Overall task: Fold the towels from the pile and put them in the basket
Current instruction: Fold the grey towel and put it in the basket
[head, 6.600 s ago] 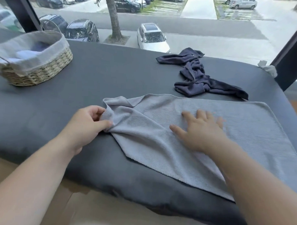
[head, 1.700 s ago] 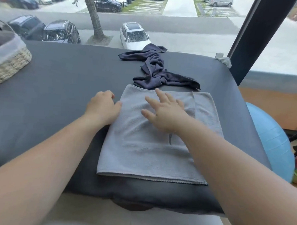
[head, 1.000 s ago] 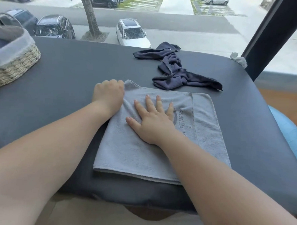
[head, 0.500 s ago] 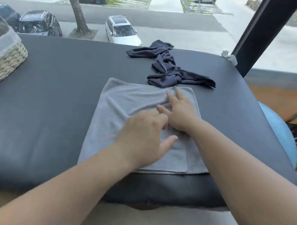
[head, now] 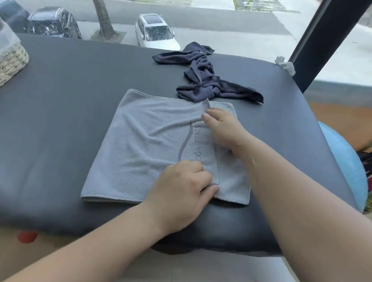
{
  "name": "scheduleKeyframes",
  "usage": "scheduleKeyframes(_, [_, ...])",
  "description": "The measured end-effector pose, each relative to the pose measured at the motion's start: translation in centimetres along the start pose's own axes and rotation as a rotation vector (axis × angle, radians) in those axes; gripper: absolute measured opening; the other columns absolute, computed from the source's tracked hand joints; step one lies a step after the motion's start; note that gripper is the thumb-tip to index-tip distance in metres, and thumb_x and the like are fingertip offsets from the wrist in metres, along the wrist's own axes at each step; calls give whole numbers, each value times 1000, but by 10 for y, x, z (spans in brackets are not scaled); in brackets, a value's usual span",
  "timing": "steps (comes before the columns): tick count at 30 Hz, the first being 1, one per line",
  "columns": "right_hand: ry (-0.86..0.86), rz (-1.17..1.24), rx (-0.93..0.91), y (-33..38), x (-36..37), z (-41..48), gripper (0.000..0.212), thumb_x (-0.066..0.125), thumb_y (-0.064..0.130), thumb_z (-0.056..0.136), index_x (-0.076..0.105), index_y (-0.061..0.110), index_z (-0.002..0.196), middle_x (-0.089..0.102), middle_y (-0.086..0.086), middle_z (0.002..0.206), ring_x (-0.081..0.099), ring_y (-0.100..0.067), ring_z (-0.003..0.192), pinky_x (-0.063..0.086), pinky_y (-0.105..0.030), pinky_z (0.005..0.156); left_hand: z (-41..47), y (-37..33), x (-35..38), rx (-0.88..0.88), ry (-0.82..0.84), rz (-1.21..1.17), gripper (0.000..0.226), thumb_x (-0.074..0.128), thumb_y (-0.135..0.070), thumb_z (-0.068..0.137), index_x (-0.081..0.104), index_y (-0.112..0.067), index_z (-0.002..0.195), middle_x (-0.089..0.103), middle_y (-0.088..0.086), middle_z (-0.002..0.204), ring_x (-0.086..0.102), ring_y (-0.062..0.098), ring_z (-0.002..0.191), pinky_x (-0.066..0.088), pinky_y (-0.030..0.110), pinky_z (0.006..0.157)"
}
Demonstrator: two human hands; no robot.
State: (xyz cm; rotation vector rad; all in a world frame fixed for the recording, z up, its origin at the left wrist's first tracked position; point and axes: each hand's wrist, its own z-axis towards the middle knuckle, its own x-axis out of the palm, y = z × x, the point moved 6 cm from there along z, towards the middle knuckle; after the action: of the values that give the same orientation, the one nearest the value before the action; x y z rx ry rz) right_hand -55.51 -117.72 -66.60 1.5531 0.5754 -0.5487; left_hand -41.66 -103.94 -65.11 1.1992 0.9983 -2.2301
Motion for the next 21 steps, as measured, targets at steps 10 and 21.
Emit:
scheduleKeyframes(10, [-65, 322, -50, 28, -44, 5, 41, 61, 20, 94, 59, 5, 132, 65, -15, 121, 67, -33, 100, 57, -57, 86, 17, -24, -53, -99, -238, -36, 41, 48, -35, 101, 62, -11, 70, 50, -2, 66, 51, 23, 63, 45, 41, 59])
scheduleKeyframes(21, [-4, 183, 96, -39, -42, 1, 72, 69, 9, 84, 43, 21, 151, 46, 5, 152, 53, -20, 132, 49, -33, 95, 23, -48, 44, -30, 41, 75, 37, 42, -41, 86, 65, -19, 66, 55, -2, 69, 59, 24, 69, 50, 31, 51])
